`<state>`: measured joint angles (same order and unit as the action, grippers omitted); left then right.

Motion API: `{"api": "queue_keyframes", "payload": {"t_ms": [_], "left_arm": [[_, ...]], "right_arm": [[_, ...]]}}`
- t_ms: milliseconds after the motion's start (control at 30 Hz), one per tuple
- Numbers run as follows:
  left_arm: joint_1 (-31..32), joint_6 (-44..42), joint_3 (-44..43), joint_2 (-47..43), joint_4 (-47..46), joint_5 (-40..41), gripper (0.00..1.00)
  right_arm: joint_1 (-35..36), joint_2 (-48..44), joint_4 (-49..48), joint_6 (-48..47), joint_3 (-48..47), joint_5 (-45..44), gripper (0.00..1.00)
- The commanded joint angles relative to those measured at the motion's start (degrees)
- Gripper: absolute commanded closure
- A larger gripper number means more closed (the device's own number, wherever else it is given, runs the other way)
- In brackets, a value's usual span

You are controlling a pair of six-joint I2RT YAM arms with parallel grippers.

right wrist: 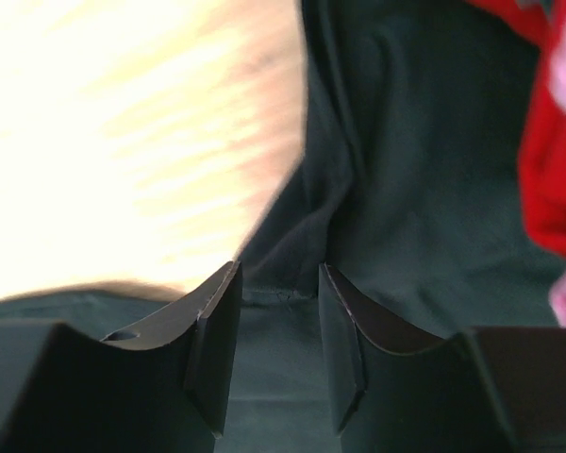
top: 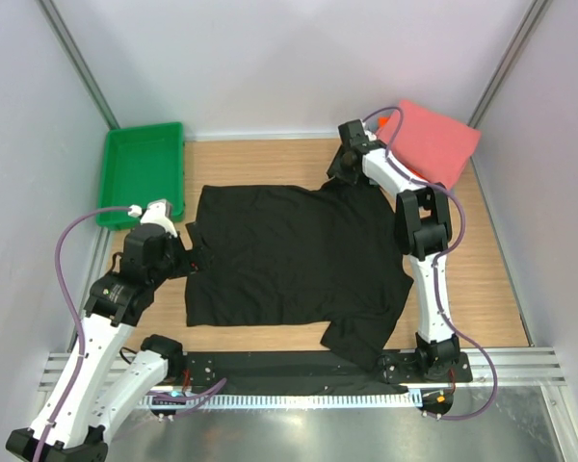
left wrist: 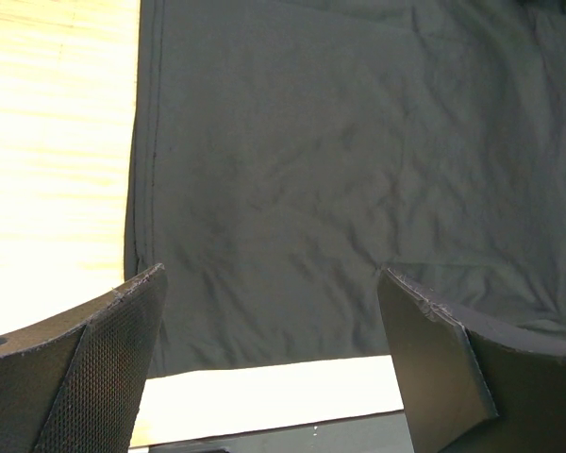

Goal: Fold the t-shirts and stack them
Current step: Flatten the tshirt out

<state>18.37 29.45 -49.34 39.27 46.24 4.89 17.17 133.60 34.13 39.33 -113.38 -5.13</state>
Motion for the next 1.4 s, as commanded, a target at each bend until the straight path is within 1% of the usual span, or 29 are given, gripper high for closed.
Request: {"api": "queue_keyframes", "payload": {"t_ms": [0,67,100,133,167,233,267,300,333,400,467,533,567,600,633,667,700,733,767,833,933,1000,1033,1067,1133,1167,1200,1267,1367], "left_arm": [[-0.44,-0.98,0.12,0.02,-2.12,-0.67,0.07],[-0.53,-1.06,0.21,0.02,-2.12,-0.67,0.07],[-0.53,-1.06,0.12,0.02,-2.03,-0.49,0.07],[-0.53,-0.98,0.12,0.02,-2.12,-0.49,0.07],[-0.53,-1.06,0.12,0.02,-2.12,-0.40,0.07],[-0.62,-1.06,0.12,0.02,-2.12,-0.23,0.07],[-0.62,-0.98,0.12,0.02,-2.03,-0.05,0.07],[-0.62,-0.98,0.12,-0.07,-2.03,0.12,0.07],[-0.70,-0.98,0.21,-0.07,-2.12,0.21,0.07],[-0.70,-0.98,0.21,0.02,-1.94,0.48,0.07],[-0.70,-0.98,0.21,-0.07,-1.94,0.65,0.07],[-0.62,-0.89,0.21,0.02,-1.94,0.91,0.07],[-0.70,-0.89,0.21,0.11,-1.94,0.92,0.07],[-0.70,-0.89,0.21,0.11,-1.94,0.92,0.07],[-0.70,-0.89,0.21,0.20,-1.94,0.92,0.07],[-0.70,-0.89,0.21,0.20,-1.94,0.92,0.07],[-0.70,-0.89,0.21,0.28,-1.94,1.09,0.07],[-0.70,-0.80,0.21,0.37,-1.85,1.00,0.07],[-0.79,-0.89,0.30,0.37,-1.77,0.92,0.07],[-0.71,-0.89,0.21,0.37,-2.03,0.92,0.07],[-0.88,-0.89,0.21,0.29,-1.94,0.74,0.08],[-0.79,-0.89,0.21,0.28,-1.94,0.83,0.07],[-0.88,-0.89,0.21,0.20,-1.94,0.83,0.08],[-0.88,-0.89,0.21,0.20,-1.94,0.91,0.08],[-0.88,-0.89,0.21,0.28,-1.94,1.00,0.08],[-0.88,-0.89,0.30,0.20,-1.94,1.09,0.08],[-0.88,-0.89,0.30,0.20,-1.94,1.09,0.08],[-0.88,-0.89,0.30,0.20,-1.94,1.09,0.07],[-0.88,-0.89,0.21,0.37,-1.94,1.09,0.08]], "right_arm": [[-0.21,1.66,-3.28,-0.31,-5.78,1.69,0.56],[-0.21,3.94,-3.72,-0.40,-8.24,3.44,0.57],[-0.12,5.08,-4.07,-0.31,-11.13,4.24,0.57],[-0.12,6.05,-5.90,-0.40,-12.55,5.55,0.57],[-0.03,8.32,-6.96,-0.40,-13.96,8.26,0.58],[0.06,11.32,-8.89,0.48,-20.10,10.30,0.58],[0.06,14.90,-9.51,0.83,-22.73,11.70,0.58],[0.06,16.41,-10.13,1.27,-27.37,14.07,0.58],[0.06,17.99,-12.57,2.32,-29.33,15.66,0.58],[0.06,19.24,-16.88,3.20,-30.58,18.90,0.58],[0.06,18.54,-21.10,2.69,-30.23,19.80,0.58],[0.06,15.04,-22.69,1.11,-28.66,19.37,0.57],[0.06,12.76,-22.79,-1.25,-27.34,18.06,0.55],[0.14,10.48,-22.97,-2.23,-22.98,16.48,0.54],[0.15,4.88,-23.92,-3.02,-19.89,14.64,0.54],[0.15,2.22,-24.72,-4.51,-16.64,10.96,0.54],[0.15,-0.33,-25.33,-5.14,-10.52,8.84,0.54],[0.15,-4.62,-24.82,-5.66,-8.11,6.64,0.54],[0.15,-5.97,-23.94,-6.10,-6.17,2.97,0.54],[0.15,-7.82,-20.01,-6.72,-2.29,0.65,0.54],[0.15,-8.79,-16.04,-6.90,1.93,0.29,0.54],[0.15,-9.41,-15.76,-6.73,6.13,-0.06,0.55],[0.15,-9.85,-16.72,-6.81,7.64,-0.15,0.57],[0.15,-10.02,-16.90,-6.81,8.87,-0.15,0.63],[0.15,-10.38,-16.82,-6.90,11.07,-1.37,0.72],[0.15,-10.38,-16.73,-6.90,11.51,-1.73,0.78],[0.15,-10.29,-16.55,-6.99,12.13,-2.25,0.82],[0.06,-9.77,-16.29,-7.16,12.13,-2.87,0.87],[0.15,-8.27,-15.32,-7.69,10.38,-3.49,0.89]]}}
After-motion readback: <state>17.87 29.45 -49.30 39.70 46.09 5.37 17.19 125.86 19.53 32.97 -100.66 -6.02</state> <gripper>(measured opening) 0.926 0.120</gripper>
